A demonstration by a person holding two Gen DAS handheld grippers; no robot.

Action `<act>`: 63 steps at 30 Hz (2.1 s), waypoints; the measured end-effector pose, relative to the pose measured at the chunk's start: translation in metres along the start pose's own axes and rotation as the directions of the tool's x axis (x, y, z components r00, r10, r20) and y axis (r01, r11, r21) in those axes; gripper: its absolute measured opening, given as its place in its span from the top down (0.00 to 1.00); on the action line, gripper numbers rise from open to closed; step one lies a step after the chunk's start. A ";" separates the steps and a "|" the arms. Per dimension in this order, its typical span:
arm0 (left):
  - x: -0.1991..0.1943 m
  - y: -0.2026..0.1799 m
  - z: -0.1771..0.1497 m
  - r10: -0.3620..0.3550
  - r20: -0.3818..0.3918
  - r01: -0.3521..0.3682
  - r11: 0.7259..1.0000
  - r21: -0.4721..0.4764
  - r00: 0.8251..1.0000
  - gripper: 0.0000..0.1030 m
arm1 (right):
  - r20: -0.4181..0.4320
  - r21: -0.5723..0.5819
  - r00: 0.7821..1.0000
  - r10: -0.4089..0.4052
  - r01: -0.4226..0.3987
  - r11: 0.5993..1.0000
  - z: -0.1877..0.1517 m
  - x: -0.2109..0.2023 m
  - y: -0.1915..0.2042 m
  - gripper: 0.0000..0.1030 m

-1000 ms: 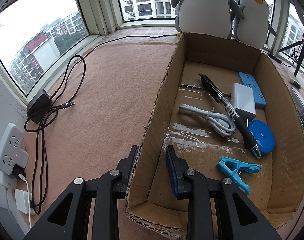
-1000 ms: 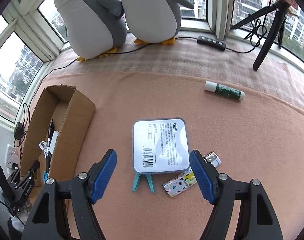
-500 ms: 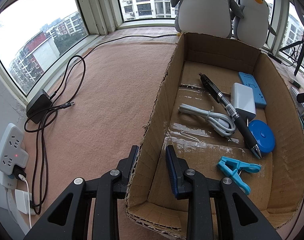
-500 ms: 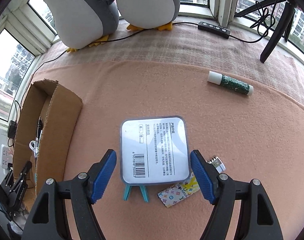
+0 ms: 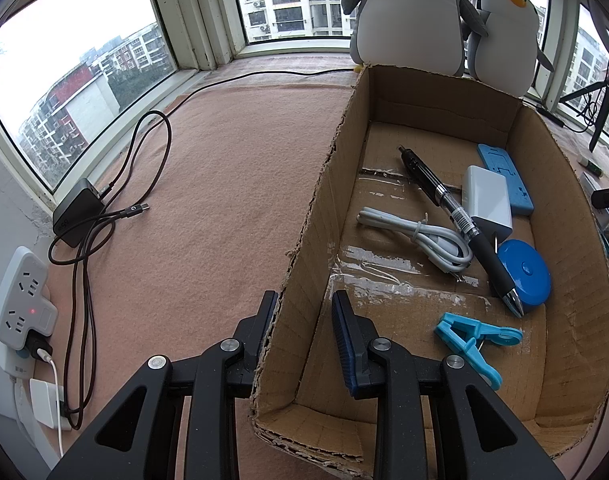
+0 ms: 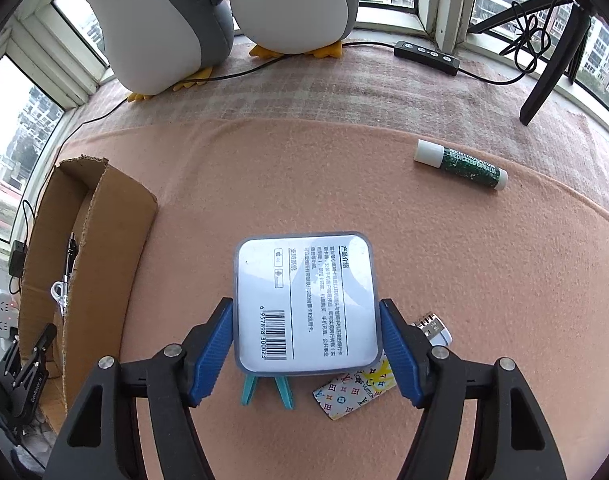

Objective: Organize rigid objects
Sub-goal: 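Carry the white tin box into the cardboard box and release it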

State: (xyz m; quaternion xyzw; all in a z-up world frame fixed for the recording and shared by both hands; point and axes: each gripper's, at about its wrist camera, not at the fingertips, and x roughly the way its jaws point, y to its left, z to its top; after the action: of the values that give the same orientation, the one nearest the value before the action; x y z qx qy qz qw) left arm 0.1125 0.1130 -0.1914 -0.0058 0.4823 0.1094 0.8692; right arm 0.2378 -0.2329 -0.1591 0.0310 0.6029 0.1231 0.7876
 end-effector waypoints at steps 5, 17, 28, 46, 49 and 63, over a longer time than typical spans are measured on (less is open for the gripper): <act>0.000 0.000 0.000 0.000 0.000 0.000 1.000 0.000 1.000 0.72 | 0.044 0.019 0.999 -0.001 0.000 1.000 -0.003 -0.012 -0.002 0.36; 0.000 0.000 0.000 0.000 0.000 0.000 1.000 0.000 1.000 0.72 | 0.135 -0.041 0.989 0.061 -0.056 0.998 0.001 -0.054 0.032 0.36; 0.000 0.000 0.000 0.000 0.000 0.000 1.000 0.000 1.000 0.72 | 0.192 -0.177 0.969 0.156 -0.123 0.977 0.008 -0.077 0.110 0.36; 0.000 0.000 0.000 0.000 0.000 0.000 1.000 0.001 1.000 0.72 | 0.162 -0.246 0.976 0.149 -0.106 0.963 0.019 -0.028 0.190 0.36; 0.000 0.000 0.000 0.000 0.000 0.000 1.000 0.001 1.000 0.72 | 0.153 -0.255 0.979 0.139 -0.097 0.962 0.021 -0.020 0.195 0.36; 0.000 0.000 0.000 0.000 0.001 0.000 1.000 -0.001 1.000 0.72 | 0.164 -0.274 0.978 0.125 -0.076 0.959 0.024 -0.005 0.210 0.32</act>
State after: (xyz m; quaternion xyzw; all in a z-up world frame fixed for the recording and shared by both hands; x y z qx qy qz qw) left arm 0.1124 0.1132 -0.1912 -0.0060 0.4819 0.1096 0.8693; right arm 0.2271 -0.0286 -0.1062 -0.0333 0.5049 0.2394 0.8286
